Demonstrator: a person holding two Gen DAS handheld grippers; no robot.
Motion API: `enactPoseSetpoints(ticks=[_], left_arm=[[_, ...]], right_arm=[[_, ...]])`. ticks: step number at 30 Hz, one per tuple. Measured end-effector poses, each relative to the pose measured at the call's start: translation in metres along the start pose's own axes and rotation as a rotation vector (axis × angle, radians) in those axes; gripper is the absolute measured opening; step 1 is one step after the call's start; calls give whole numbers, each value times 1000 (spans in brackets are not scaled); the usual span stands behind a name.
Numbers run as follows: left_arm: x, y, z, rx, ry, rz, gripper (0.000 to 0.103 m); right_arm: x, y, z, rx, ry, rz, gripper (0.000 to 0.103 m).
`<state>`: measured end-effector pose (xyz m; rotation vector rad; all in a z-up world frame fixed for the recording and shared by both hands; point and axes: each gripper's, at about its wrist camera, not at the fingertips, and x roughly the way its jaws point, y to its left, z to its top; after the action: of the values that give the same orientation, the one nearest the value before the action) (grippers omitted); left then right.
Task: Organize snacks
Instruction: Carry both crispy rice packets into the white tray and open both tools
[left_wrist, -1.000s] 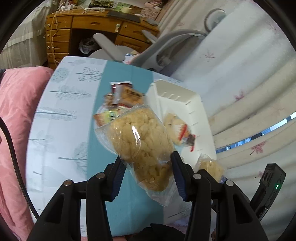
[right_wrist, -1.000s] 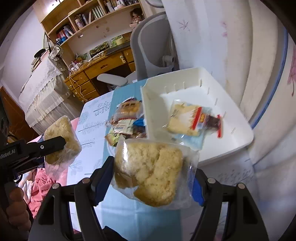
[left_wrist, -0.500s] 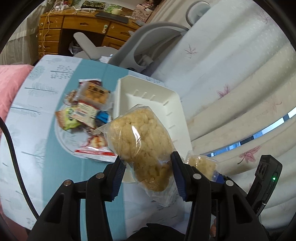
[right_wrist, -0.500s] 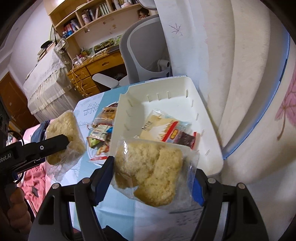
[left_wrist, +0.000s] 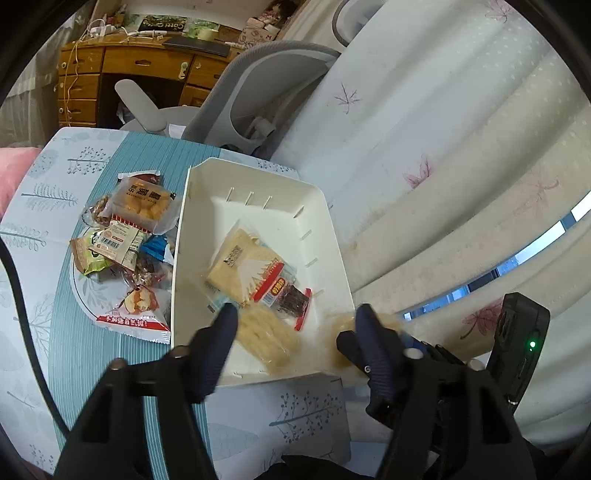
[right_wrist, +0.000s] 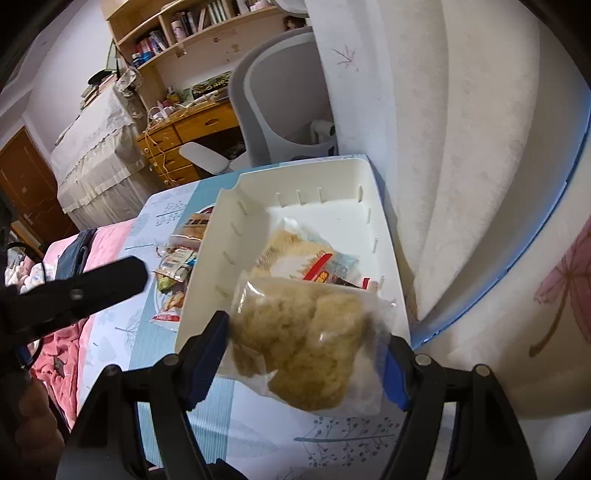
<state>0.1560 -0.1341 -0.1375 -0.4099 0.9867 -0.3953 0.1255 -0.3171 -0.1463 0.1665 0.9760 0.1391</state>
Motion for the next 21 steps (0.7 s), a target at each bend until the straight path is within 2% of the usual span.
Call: enactPoseSetpoints(ticks=[4, 14, 18, 21], left_arm=[[1, 6, 0, -27, 14, 20, 67], [0, 30, -11, -85, 78, 98, 68], [-5, 44, -16, -106, 100, 128, 75], [-12, 57, -19, -121, 104, 141, 75]], right_arm=[[0, -6, 2, 39, -5, -8, 88], [8, -2, -8, 93, 37, 28, 89], [13, 5, -13, 114, 62, 48, 89], [19, 13, -17, 133, 96, 81, 89]])
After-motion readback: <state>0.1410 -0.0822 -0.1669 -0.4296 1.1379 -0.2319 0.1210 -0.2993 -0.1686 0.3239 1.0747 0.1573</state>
